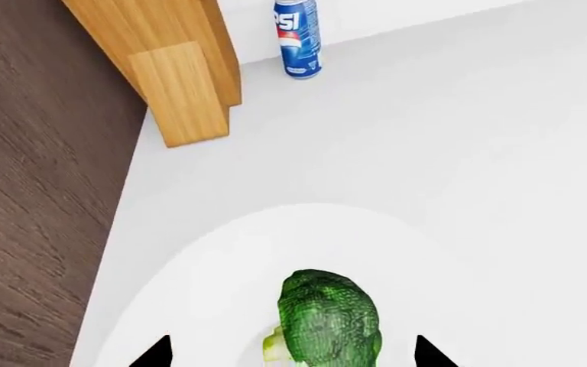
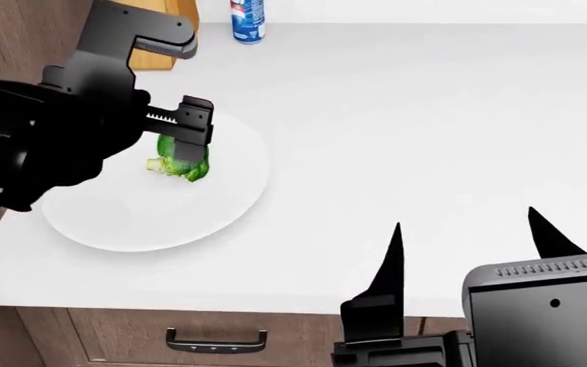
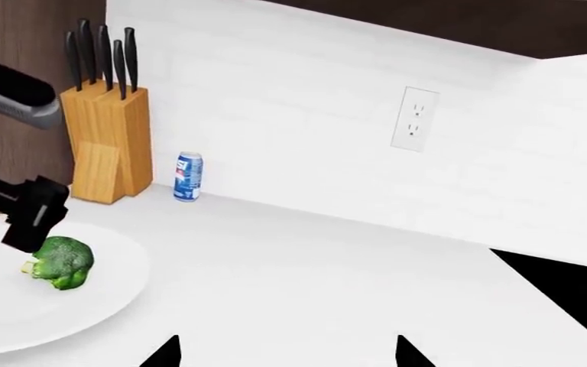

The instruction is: Pick the broccoli from the counter and place it in the microwave.

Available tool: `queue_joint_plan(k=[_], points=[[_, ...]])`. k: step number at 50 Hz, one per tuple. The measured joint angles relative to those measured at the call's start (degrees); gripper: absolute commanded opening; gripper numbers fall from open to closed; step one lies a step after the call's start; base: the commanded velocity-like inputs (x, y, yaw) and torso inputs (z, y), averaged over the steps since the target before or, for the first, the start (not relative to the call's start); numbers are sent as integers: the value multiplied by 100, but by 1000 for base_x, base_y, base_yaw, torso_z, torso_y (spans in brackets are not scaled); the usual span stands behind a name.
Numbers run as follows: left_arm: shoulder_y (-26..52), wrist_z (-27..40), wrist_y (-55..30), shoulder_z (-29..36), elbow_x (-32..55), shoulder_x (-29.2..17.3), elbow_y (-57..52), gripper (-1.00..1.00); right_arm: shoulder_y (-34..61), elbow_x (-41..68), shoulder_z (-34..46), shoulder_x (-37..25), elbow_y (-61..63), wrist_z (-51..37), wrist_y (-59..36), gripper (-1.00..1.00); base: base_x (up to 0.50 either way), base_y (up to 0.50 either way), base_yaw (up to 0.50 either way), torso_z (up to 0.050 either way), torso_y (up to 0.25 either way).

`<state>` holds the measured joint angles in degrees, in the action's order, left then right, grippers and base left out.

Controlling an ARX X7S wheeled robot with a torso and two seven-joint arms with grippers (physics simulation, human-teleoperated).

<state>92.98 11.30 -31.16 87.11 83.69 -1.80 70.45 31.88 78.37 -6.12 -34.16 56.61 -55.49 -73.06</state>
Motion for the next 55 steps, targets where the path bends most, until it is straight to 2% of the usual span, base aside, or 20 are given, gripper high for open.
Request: queue_joint_plan(k=[13, 18, 55], points=[[7, 8, 0, 314, 389, 3, 7, 100, 23, 30, 66, -55, -32, -46, 66, 100, 0, 0, 0, 0, 0], [28, -35, 108, 370, 399, 4, 0, 100, 6, 3, 95, -64, -31, -40, 101, 100, 0, 0, 0, 18, -222], [125, -36, 535, 426, 379, 4, 12, 100, -188, -101, 226, -148, -26, 14, 396, 100, 0, 0, 0, 10, -80]])
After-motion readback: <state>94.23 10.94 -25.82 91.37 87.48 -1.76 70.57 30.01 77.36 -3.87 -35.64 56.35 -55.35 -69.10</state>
